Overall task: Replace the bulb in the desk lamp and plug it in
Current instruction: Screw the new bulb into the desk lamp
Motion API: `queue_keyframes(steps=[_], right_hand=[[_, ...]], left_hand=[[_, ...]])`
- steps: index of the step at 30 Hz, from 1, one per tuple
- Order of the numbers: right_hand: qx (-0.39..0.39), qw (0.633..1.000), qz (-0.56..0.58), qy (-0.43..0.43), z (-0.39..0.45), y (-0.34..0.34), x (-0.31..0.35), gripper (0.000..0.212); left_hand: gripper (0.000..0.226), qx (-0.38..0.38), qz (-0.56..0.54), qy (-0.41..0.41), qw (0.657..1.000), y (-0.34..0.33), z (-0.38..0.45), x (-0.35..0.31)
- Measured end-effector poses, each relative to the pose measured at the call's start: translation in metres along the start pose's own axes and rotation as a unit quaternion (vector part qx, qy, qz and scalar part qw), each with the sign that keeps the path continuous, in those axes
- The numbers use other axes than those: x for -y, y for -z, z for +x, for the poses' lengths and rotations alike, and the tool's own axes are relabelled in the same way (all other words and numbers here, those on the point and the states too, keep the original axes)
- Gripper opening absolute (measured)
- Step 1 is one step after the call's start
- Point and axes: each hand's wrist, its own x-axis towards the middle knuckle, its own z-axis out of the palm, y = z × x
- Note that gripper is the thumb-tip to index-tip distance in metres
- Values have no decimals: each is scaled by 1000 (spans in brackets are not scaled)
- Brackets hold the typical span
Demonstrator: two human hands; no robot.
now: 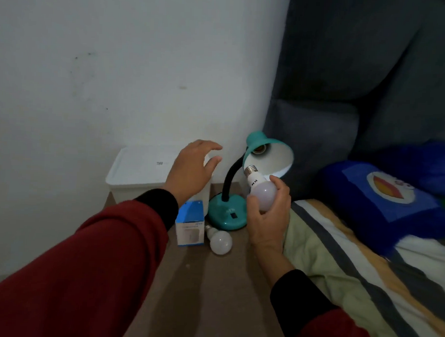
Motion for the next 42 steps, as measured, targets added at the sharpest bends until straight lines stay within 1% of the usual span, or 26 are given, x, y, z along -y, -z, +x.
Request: queue_keyframes(steps=[5,8,11,15,18,21,26,29,31,34,36,39,40,42], right_hand=[[-26,999,7,-28,27,17,-3,62],[-19,998,10,-59,40,16,-7,62],[6,996,19,-88,51,8,-12,61],[-1,997,8,-71,63,-4,-17,62],[11,997,3,-79,70,-10,-20,64],[20,997,5,-81,75,-14,-20,64],[35,995,19,-91,79,-19,-13,56],[41,993,31,-103,77,-20,-13,65],[38,993,33,-110,76,-19,-14,64],[21,988,52,-144,77,-19,-12,58],[6,989,39,-143,78,-20,-10,62],[-3,990,43,-136,77,-21,-6,75],[-3,991,53,-125,76,-21,-7,76],[1,992,56,-109,74,-22,-10,68]], left_hand=[[37,33,-28,-51,998,-12,34,-55],[42,68,-26,-58,996,-25,43,-70],[43,76,-13,-62,995,-35,48,-71],[33,62,-24,-70,995,-39,54,-64],[32,76,-25,-71,994,-37,58,-58],[33,81,-34,-62,994,-36,60,-56],[33,86,-46,-45,994,-36,61,-55],[32,101,-49,-32,993,-34,64,-55],[32,109,-50,-26,992,-33,65,-56],[32,111,-53,-21,992,-32,64,-59],[33,113,-54,-17,992,-32,63,-61],[33,118,-60,0,991,-31,63,-62],[33,120,-63,4,991,-31,63,-63],[33,121,-69,7,990,-31,63,-63]])
